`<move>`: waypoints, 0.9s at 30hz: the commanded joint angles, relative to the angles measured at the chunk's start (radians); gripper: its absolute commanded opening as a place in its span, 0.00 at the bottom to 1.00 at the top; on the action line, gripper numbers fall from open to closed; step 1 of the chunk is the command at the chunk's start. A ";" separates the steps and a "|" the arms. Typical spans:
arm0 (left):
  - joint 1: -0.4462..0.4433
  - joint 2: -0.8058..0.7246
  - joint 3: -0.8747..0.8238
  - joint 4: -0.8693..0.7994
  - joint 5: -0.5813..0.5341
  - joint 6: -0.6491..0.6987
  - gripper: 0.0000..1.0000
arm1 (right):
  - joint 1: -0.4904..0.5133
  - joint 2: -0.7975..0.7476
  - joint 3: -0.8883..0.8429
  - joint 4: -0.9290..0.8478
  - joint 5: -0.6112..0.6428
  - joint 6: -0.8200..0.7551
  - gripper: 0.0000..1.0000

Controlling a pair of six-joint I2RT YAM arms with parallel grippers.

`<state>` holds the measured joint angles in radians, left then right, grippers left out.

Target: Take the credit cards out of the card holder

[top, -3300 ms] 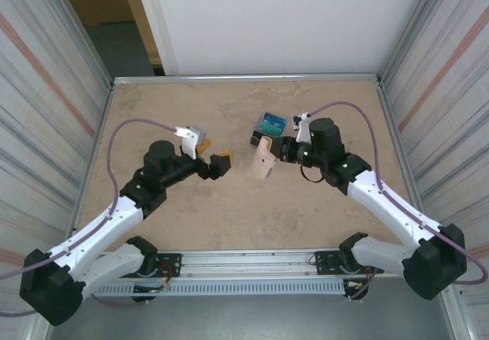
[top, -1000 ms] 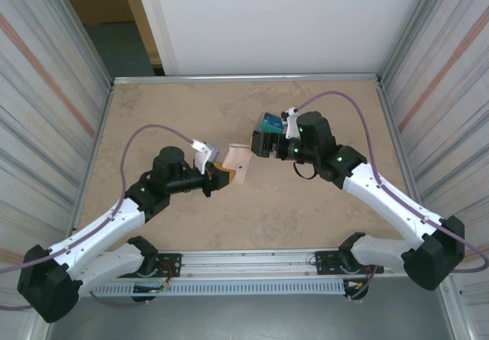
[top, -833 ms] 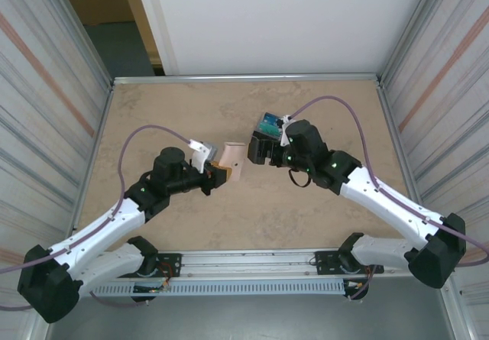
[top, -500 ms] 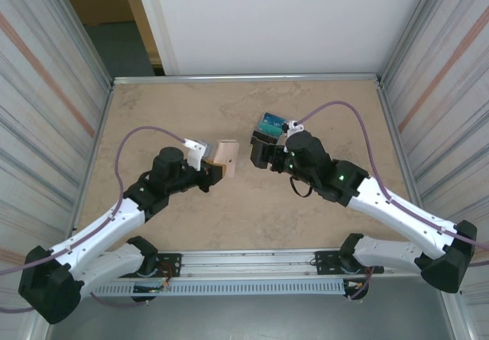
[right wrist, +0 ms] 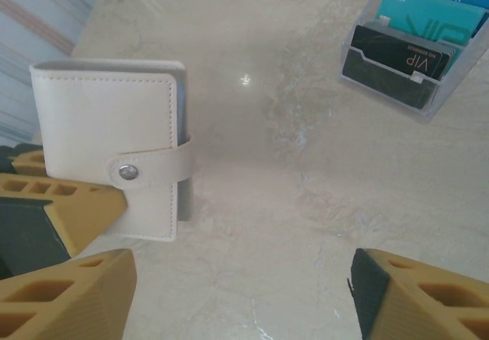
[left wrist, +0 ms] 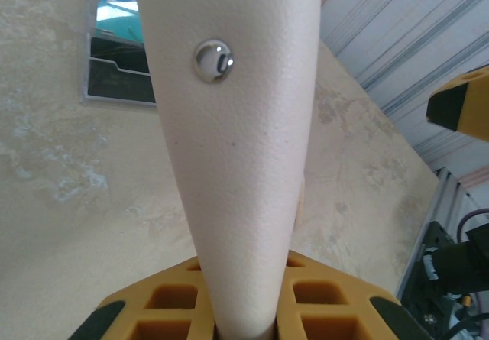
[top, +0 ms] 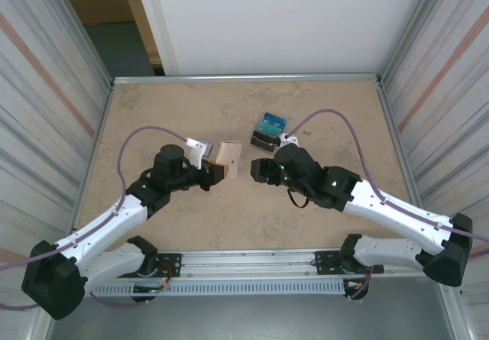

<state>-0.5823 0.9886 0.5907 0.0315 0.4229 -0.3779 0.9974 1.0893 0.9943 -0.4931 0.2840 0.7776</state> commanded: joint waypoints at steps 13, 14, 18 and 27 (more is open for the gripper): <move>-0.045 0.022 -0.062 0.164 0.006 -0.152 0.00 | 0.007 0.074 0.050 0.002 -0.079 -0.023 0.56; -0.058 0.023 -0.059 0.155 -0.011 -0.154 0.00 | 0.007 0.082 0.061 -0.003 -0.071 -0.027 0.55; -0.103 0.027 -0.054 0.153 -0.072 -0.169 0.00 | 0.004 0.102 0.076 -0.005 -0.066 -0.040 0.55; -0.202 0.049 -0.039 0.165 -0.192 -0.170 0.00 | -0.019 0.121 0.075 -0.008 -0.146 -0.052 0.47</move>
<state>-0.7620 1.0344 0.5259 0.1452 0.2951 -0.5472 0.9878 1.2049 1.0512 -0.4847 0.1791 0.7475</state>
